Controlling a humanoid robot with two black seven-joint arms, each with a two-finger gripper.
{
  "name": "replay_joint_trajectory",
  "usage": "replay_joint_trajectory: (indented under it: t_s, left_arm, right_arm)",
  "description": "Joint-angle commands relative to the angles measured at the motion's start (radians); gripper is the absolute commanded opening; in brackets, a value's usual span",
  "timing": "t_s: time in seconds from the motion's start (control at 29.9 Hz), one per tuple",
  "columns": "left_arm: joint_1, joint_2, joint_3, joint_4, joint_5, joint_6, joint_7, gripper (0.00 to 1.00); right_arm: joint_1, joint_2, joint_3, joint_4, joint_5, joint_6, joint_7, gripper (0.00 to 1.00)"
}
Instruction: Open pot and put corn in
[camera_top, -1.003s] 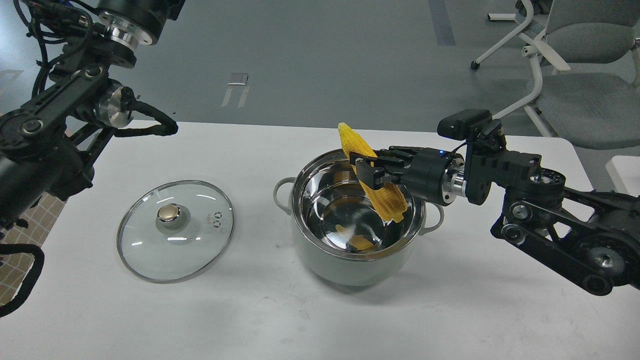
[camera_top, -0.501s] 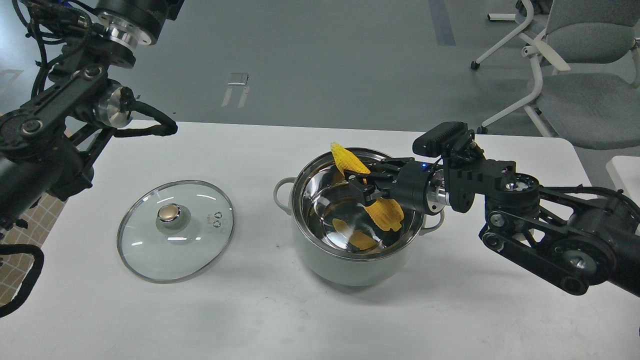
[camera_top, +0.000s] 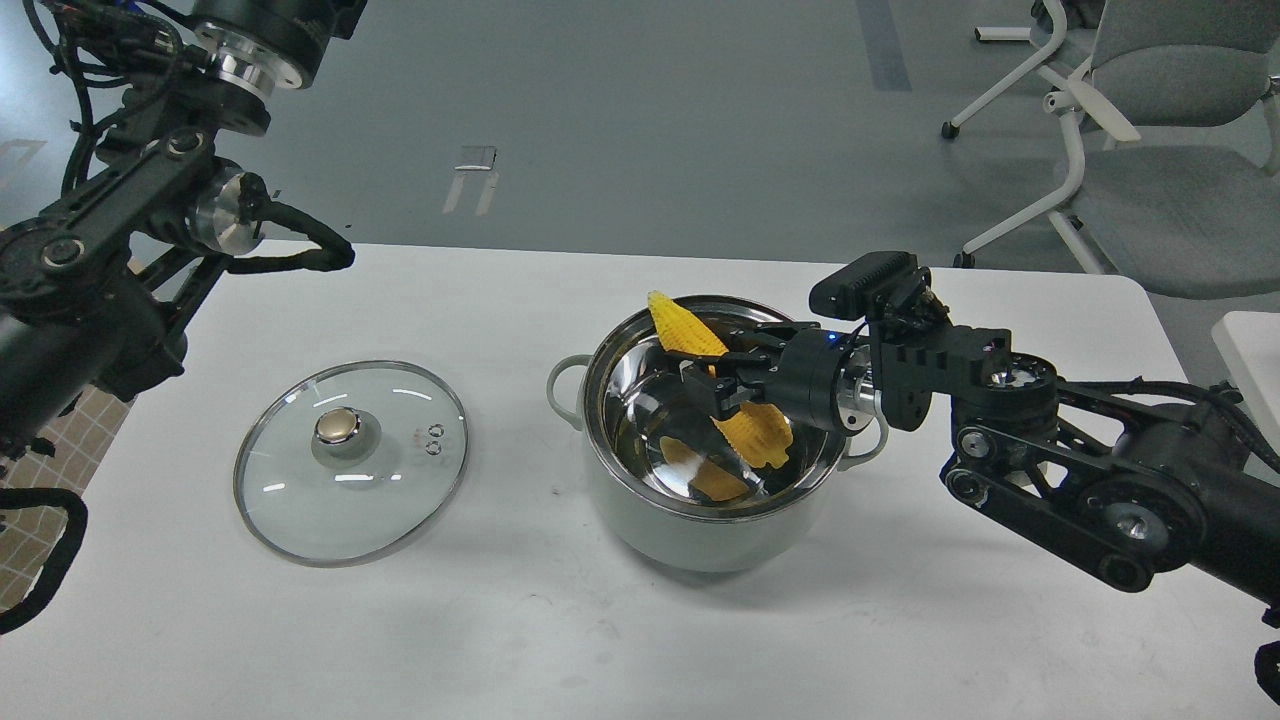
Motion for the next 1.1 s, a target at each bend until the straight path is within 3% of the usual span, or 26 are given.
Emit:
replay_joint_trajectory:
  t_s: [0.0,0.37,0.67,0.8,1.07]
  left_arm:
    - [0.000,-0.001,0.000,0.000,0.000,-0.001,0.000,0.97]
    - [-0.002,0.002,0.000,0.000,0.000,-0.001,0.000,0.97]
    - [0.001,0.039,-0.001,-0.002,0.000,-0.021,-0.003,0.98]
    - [0.006,0.056,-0.047,0.000,-0.017,-0.070,-0.005,0.97]
    - [0.012,0.056,-0.098,0.009,-0.176,-0.103,0.003,0.97]
  right_arm:
    - [0.004,0.000,0.005,0.003,0.002,-0.001,0.003,0.99]
    - [0.015,0.006,0.073,0.006,0.009,-0.007,0.003,1.00]
    - [0.015,0.159,0.651,-0.069,0.130,-0.009,0.002,1.00]
    - [0.035,0.198,0.847,-0.117,0.355,-0.010,-0.003,1.00]
    - [0.039,0.140,0.943,-0.261,0.791,-0.084,0.000,1.00]
